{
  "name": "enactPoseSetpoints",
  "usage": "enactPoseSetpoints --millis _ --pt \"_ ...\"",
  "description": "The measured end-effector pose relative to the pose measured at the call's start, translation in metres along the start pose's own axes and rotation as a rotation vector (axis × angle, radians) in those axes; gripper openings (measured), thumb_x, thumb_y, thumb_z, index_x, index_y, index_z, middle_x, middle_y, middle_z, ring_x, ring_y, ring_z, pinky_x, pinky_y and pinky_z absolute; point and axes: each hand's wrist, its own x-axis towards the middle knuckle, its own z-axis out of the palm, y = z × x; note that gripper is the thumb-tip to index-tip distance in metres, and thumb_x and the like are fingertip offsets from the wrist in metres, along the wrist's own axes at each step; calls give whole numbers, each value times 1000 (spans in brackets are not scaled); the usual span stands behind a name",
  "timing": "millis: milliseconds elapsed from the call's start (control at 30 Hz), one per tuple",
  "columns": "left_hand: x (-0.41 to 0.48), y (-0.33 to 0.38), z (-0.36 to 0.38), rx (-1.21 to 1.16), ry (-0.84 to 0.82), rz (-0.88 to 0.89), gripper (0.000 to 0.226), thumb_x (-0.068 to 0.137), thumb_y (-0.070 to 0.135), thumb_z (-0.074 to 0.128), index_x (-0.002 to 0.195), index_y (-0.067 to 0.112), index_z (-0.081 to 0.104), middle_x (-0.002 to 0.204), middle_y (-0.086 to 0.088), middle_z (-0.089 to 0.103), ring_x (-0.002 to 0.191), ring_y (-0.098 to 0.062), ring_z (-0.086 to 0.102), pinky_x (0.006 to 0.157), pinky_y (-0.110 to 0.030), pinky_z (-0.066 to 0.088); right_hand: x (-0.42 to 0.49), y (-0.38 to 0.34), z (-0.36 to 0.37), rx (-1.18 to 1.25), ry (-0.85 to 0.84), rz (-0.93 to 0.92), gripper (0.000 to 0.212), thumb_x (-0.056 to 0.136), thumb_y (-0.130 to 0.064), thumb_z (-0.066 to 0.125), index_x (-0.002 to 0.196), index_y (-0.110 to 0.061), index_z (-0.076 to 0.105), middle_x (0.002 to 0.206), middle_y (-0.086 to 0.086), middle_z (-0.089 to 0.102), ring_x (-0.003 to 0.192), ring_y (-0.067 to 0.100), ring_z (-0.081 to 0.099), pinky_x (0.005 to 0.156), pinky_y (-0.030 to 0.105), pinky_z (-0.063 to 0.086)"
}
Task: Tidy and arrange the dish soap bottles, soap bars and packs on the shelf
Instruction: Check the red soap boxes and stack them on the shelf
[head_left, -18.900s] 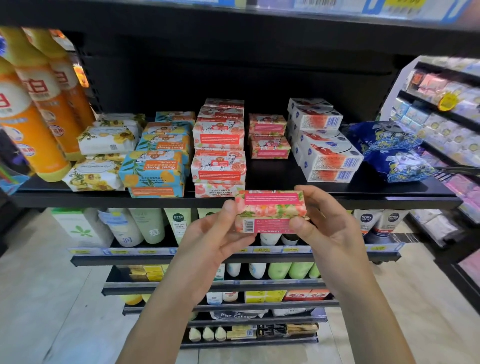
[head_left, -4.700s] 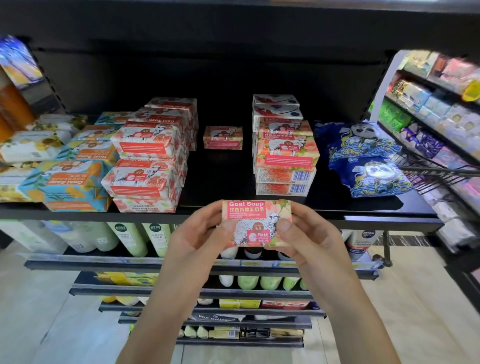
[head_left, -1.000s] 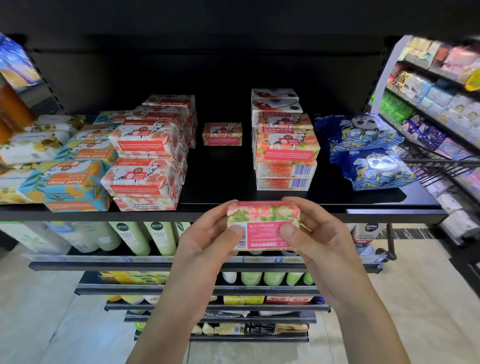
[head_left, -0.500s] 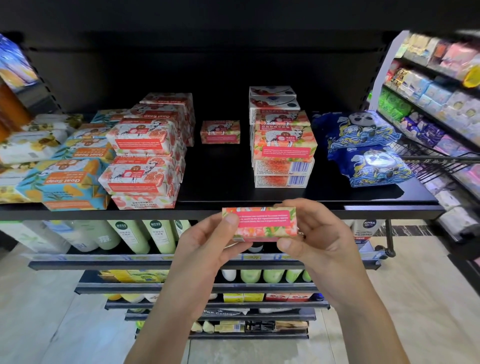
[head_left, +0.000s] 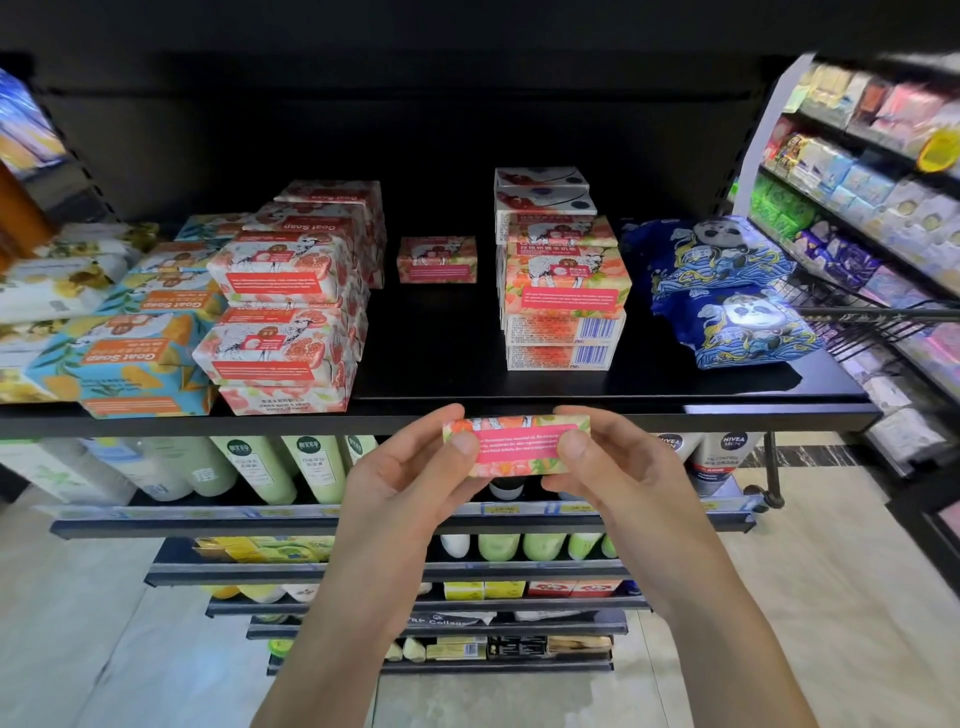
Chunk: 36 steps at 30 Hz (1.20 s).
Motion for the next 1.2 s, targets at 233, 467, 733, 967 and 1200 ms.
enactPoseSetpoints --millis 233,467,733,967,1200 --pt "1 -2 0 14 9 5 60 72 36 75 129 19 68 116 -10 76 112 -23 72 98 -32 57 0 1 1 47 9 28 58 70 -50 77 118 -19 70 110 7 76 103 19 74 99 38 54" --pt "0 0 1 53 -23 8 51 84 31 70 134 29 64 127 5 72 121 -17 67 106 -40 47 0 2 -3 116 -22 -16 55 67 -43 87 117 -24 74 115 4 76 109 20 71 88 27 56" --pt "4 2 1 -37 9 -31 57 83 37 78 136 24 64 123 -5 73 114 -21 69 107 -51 50 0 2 -9 55 -82 -197 64 69 -8 85 129 -16 64 117 4 75 114 20 70 96 29 56" --pt "5 2 0 -46 -27 -21 48 89 29 61 135 14 63 119 -11 75 110 -29 71 90 -45 61 6 5 -10 125 -193 -319 69 74 8 78 137 -4 53 131 15 67 127 31 61 107 45 51" --pt "5 2 0 -23 -4 62 49 90 18 64 137 11 59 117 -13 75 111 -28 72 90 -40 61 5 -3 -8 -254 -131 -401 79 80 -8 86 147 -23 46 141 -3 59 132 22 56 107 46 50"
